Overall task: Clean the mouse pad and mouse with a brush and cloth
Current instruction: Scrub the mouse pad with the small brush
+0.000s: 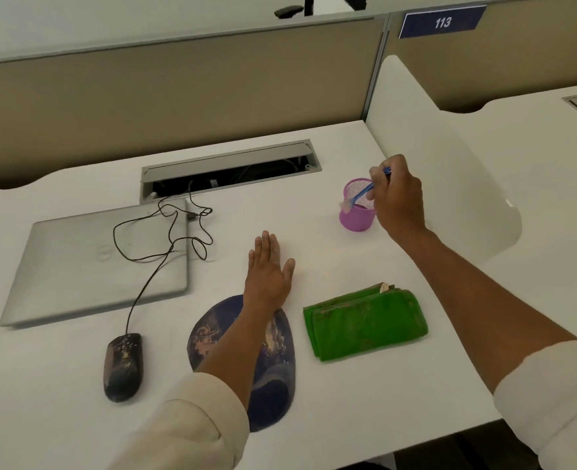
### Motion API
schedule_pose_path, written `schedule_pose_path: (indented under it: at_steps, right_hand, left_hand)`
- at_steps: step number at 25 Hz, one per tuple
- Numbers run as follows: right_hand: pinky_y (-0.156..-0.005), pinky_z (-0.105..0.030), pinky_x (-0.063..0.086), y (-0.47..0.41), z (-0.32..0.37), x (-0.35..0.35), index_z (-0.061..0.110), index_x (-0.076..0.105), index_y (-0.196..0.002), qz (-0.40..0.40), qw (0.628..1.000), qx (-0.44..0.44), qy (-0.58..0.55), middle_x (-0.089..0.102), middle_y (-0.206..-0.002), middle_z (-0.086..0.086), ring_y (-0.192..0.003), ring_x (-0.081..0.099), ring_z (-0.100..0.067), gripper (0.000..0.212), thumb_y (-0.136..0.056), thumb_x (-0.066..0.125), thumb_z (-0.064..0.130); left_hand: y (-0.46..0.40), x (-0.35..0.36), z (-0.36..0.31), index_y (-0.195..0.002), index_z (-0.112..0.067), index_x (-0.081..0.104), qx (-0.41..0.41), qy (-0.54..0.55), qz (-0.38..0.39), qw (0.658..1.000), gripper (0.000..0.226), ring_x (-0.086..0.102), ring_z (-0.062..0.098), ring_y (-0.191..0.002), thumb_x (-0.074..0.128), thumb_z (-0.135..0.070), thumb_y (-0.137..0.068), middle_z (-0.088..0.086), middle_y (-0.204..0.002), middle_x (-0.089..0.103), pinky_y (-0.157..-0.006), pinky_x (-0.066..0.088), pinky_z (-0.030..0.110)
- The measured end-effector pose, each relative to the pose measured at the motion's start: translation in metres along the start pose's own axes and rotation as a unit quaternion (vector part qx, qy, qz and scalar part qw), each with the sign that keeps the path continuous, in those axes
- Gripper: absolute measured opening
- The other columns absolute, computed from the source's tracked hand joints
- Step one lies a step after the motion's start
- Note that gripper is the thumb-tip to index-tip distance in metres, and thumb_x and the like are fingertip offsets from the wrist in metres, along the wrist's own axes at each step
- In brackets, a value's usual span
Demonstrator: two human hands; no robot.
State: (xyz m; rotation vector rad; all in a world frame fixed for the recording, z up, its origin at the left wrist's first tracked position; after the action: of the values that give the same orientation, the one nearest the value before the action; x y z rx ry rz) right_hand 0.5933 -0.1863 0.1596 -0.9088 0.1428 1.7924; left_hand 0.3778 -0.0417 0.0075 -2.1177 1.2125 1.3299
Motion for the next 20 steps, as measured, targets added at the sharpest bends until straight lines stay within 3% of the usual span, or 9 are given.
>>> schedule_pose_path:
  at_steps: [3, 9, 12, 16, 20]
  right_hand:
    - [-0.062, -0.041, 0.058, 0.028, 0.03, 0.011, 0.005, 0.051, -0.102, 0.038, 0.998, -0.035, -0.04, 0.067, -0.088, -0.014, -0.074, 0.069, -0.028, 0.024, -0.104, 0.046, 0.028]
    - [-0.054, -0.022, 0.047, 0.101, 0.078, 0.057, 0.013, 0.048, -0.095, 0.114, 0.987, -0.044, -0.1, 0.061, -0.076, -0.001, -0.061, 0.064, -0.01, 0.013, -0.103, 0.047, 0.023]
    - [-0.054, -0.018, 0.042, 0.147, 0.089, 0.083, 0.015, 0.047, -0.095, 0.167, 0.982, -0.045, -0.075, 0.061, -0.07, 0.004, -0.06, 0.061, -0.005, 0.014, -0.103, 0.049, 0.026]
    - [-0.055, -0.034, 0.05, 0.209, 0.096, 0.103, 0.015, 0.047, -0.092, 0.208, 0.977, -0.042, -0.022, 0.063, -0.069, -0.001, -0.06, 0.062, -0.018, 0.019, -0.101, 0.052, 0.031]
    - [-0.049, -0.029, 0.045, 0.273, 0.091, 0.108, 0.019, 0.049, -0.092, 0.215, 0.974, -0.061, 0.036, 0.06, -0.068, 0.006, -0.055, 0.057, -0.014, 0.019, -0.099, 0.057, 0.035]
  left_hand:
    - [0.035, -0.028, 0.035, -0.162, -0.008, -0.003, -0.013, 0.032, -0.057, 0.998, 0.068, -0.014, 0.017, -0.157, 0.028, -0.04, -0.11, 0.007, -0.171, -0.01, -0.125, -0.012, 0.029]
    - [0.122, -0.047, 0.098, -0.163, -0.014, -0.004, -0.052, 0.028, -0.057, 0.997, 0.07, -0.014, 0.014, -0.157, 0.028, -0.045, -0.109, 0.001, -0.171, -0.013, -0.125, -0.008, 0.028]
    - [0.162, -0.038, 0.112, -0.163, -0.018, -0.01, -0.05, 0.021, -0.037, 0.998, 0.072, -0.019, 0.012, -0.155, 0.027, -0.048, -0.108, -0.005, -0.167, -0.023, -0.125, -0.01, 0.029]
    - [0.208, -0.024, 0.123, -0.16, -0.022, -0.02, -0.053, 0.0, -0.031, 0.998, 0.085, -0.03, 0.01, -0.151, 0.033, -0.057, -0.105, -0.007, -0.165, -0.033, -0.123, -0.013, 0.03]
    - [0.238, -0.016, 0.135, -0.158, -0.016, -0.024, -0.061, -0.042, -0.033, 0.997, 0.096, -0.031, 0.015, -0.151, 0.029, -0.069, -0.099, 0.0, -0.164, -0.035, -0.123, -0.014, 0.031]
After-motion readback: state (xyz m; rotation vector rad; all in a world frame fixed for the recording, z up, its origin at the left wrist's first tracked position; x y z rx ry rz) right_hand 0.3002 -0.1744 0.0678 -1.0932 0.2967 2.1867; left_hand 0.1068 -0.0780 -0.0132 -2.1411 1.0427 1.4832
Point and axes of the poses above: each hand's wrist, its own y-axis away from the middle knuckle, its own x-axis out of the palm, z = x × y, the point moved 3 cm from there along -y, towards the middle knuckle
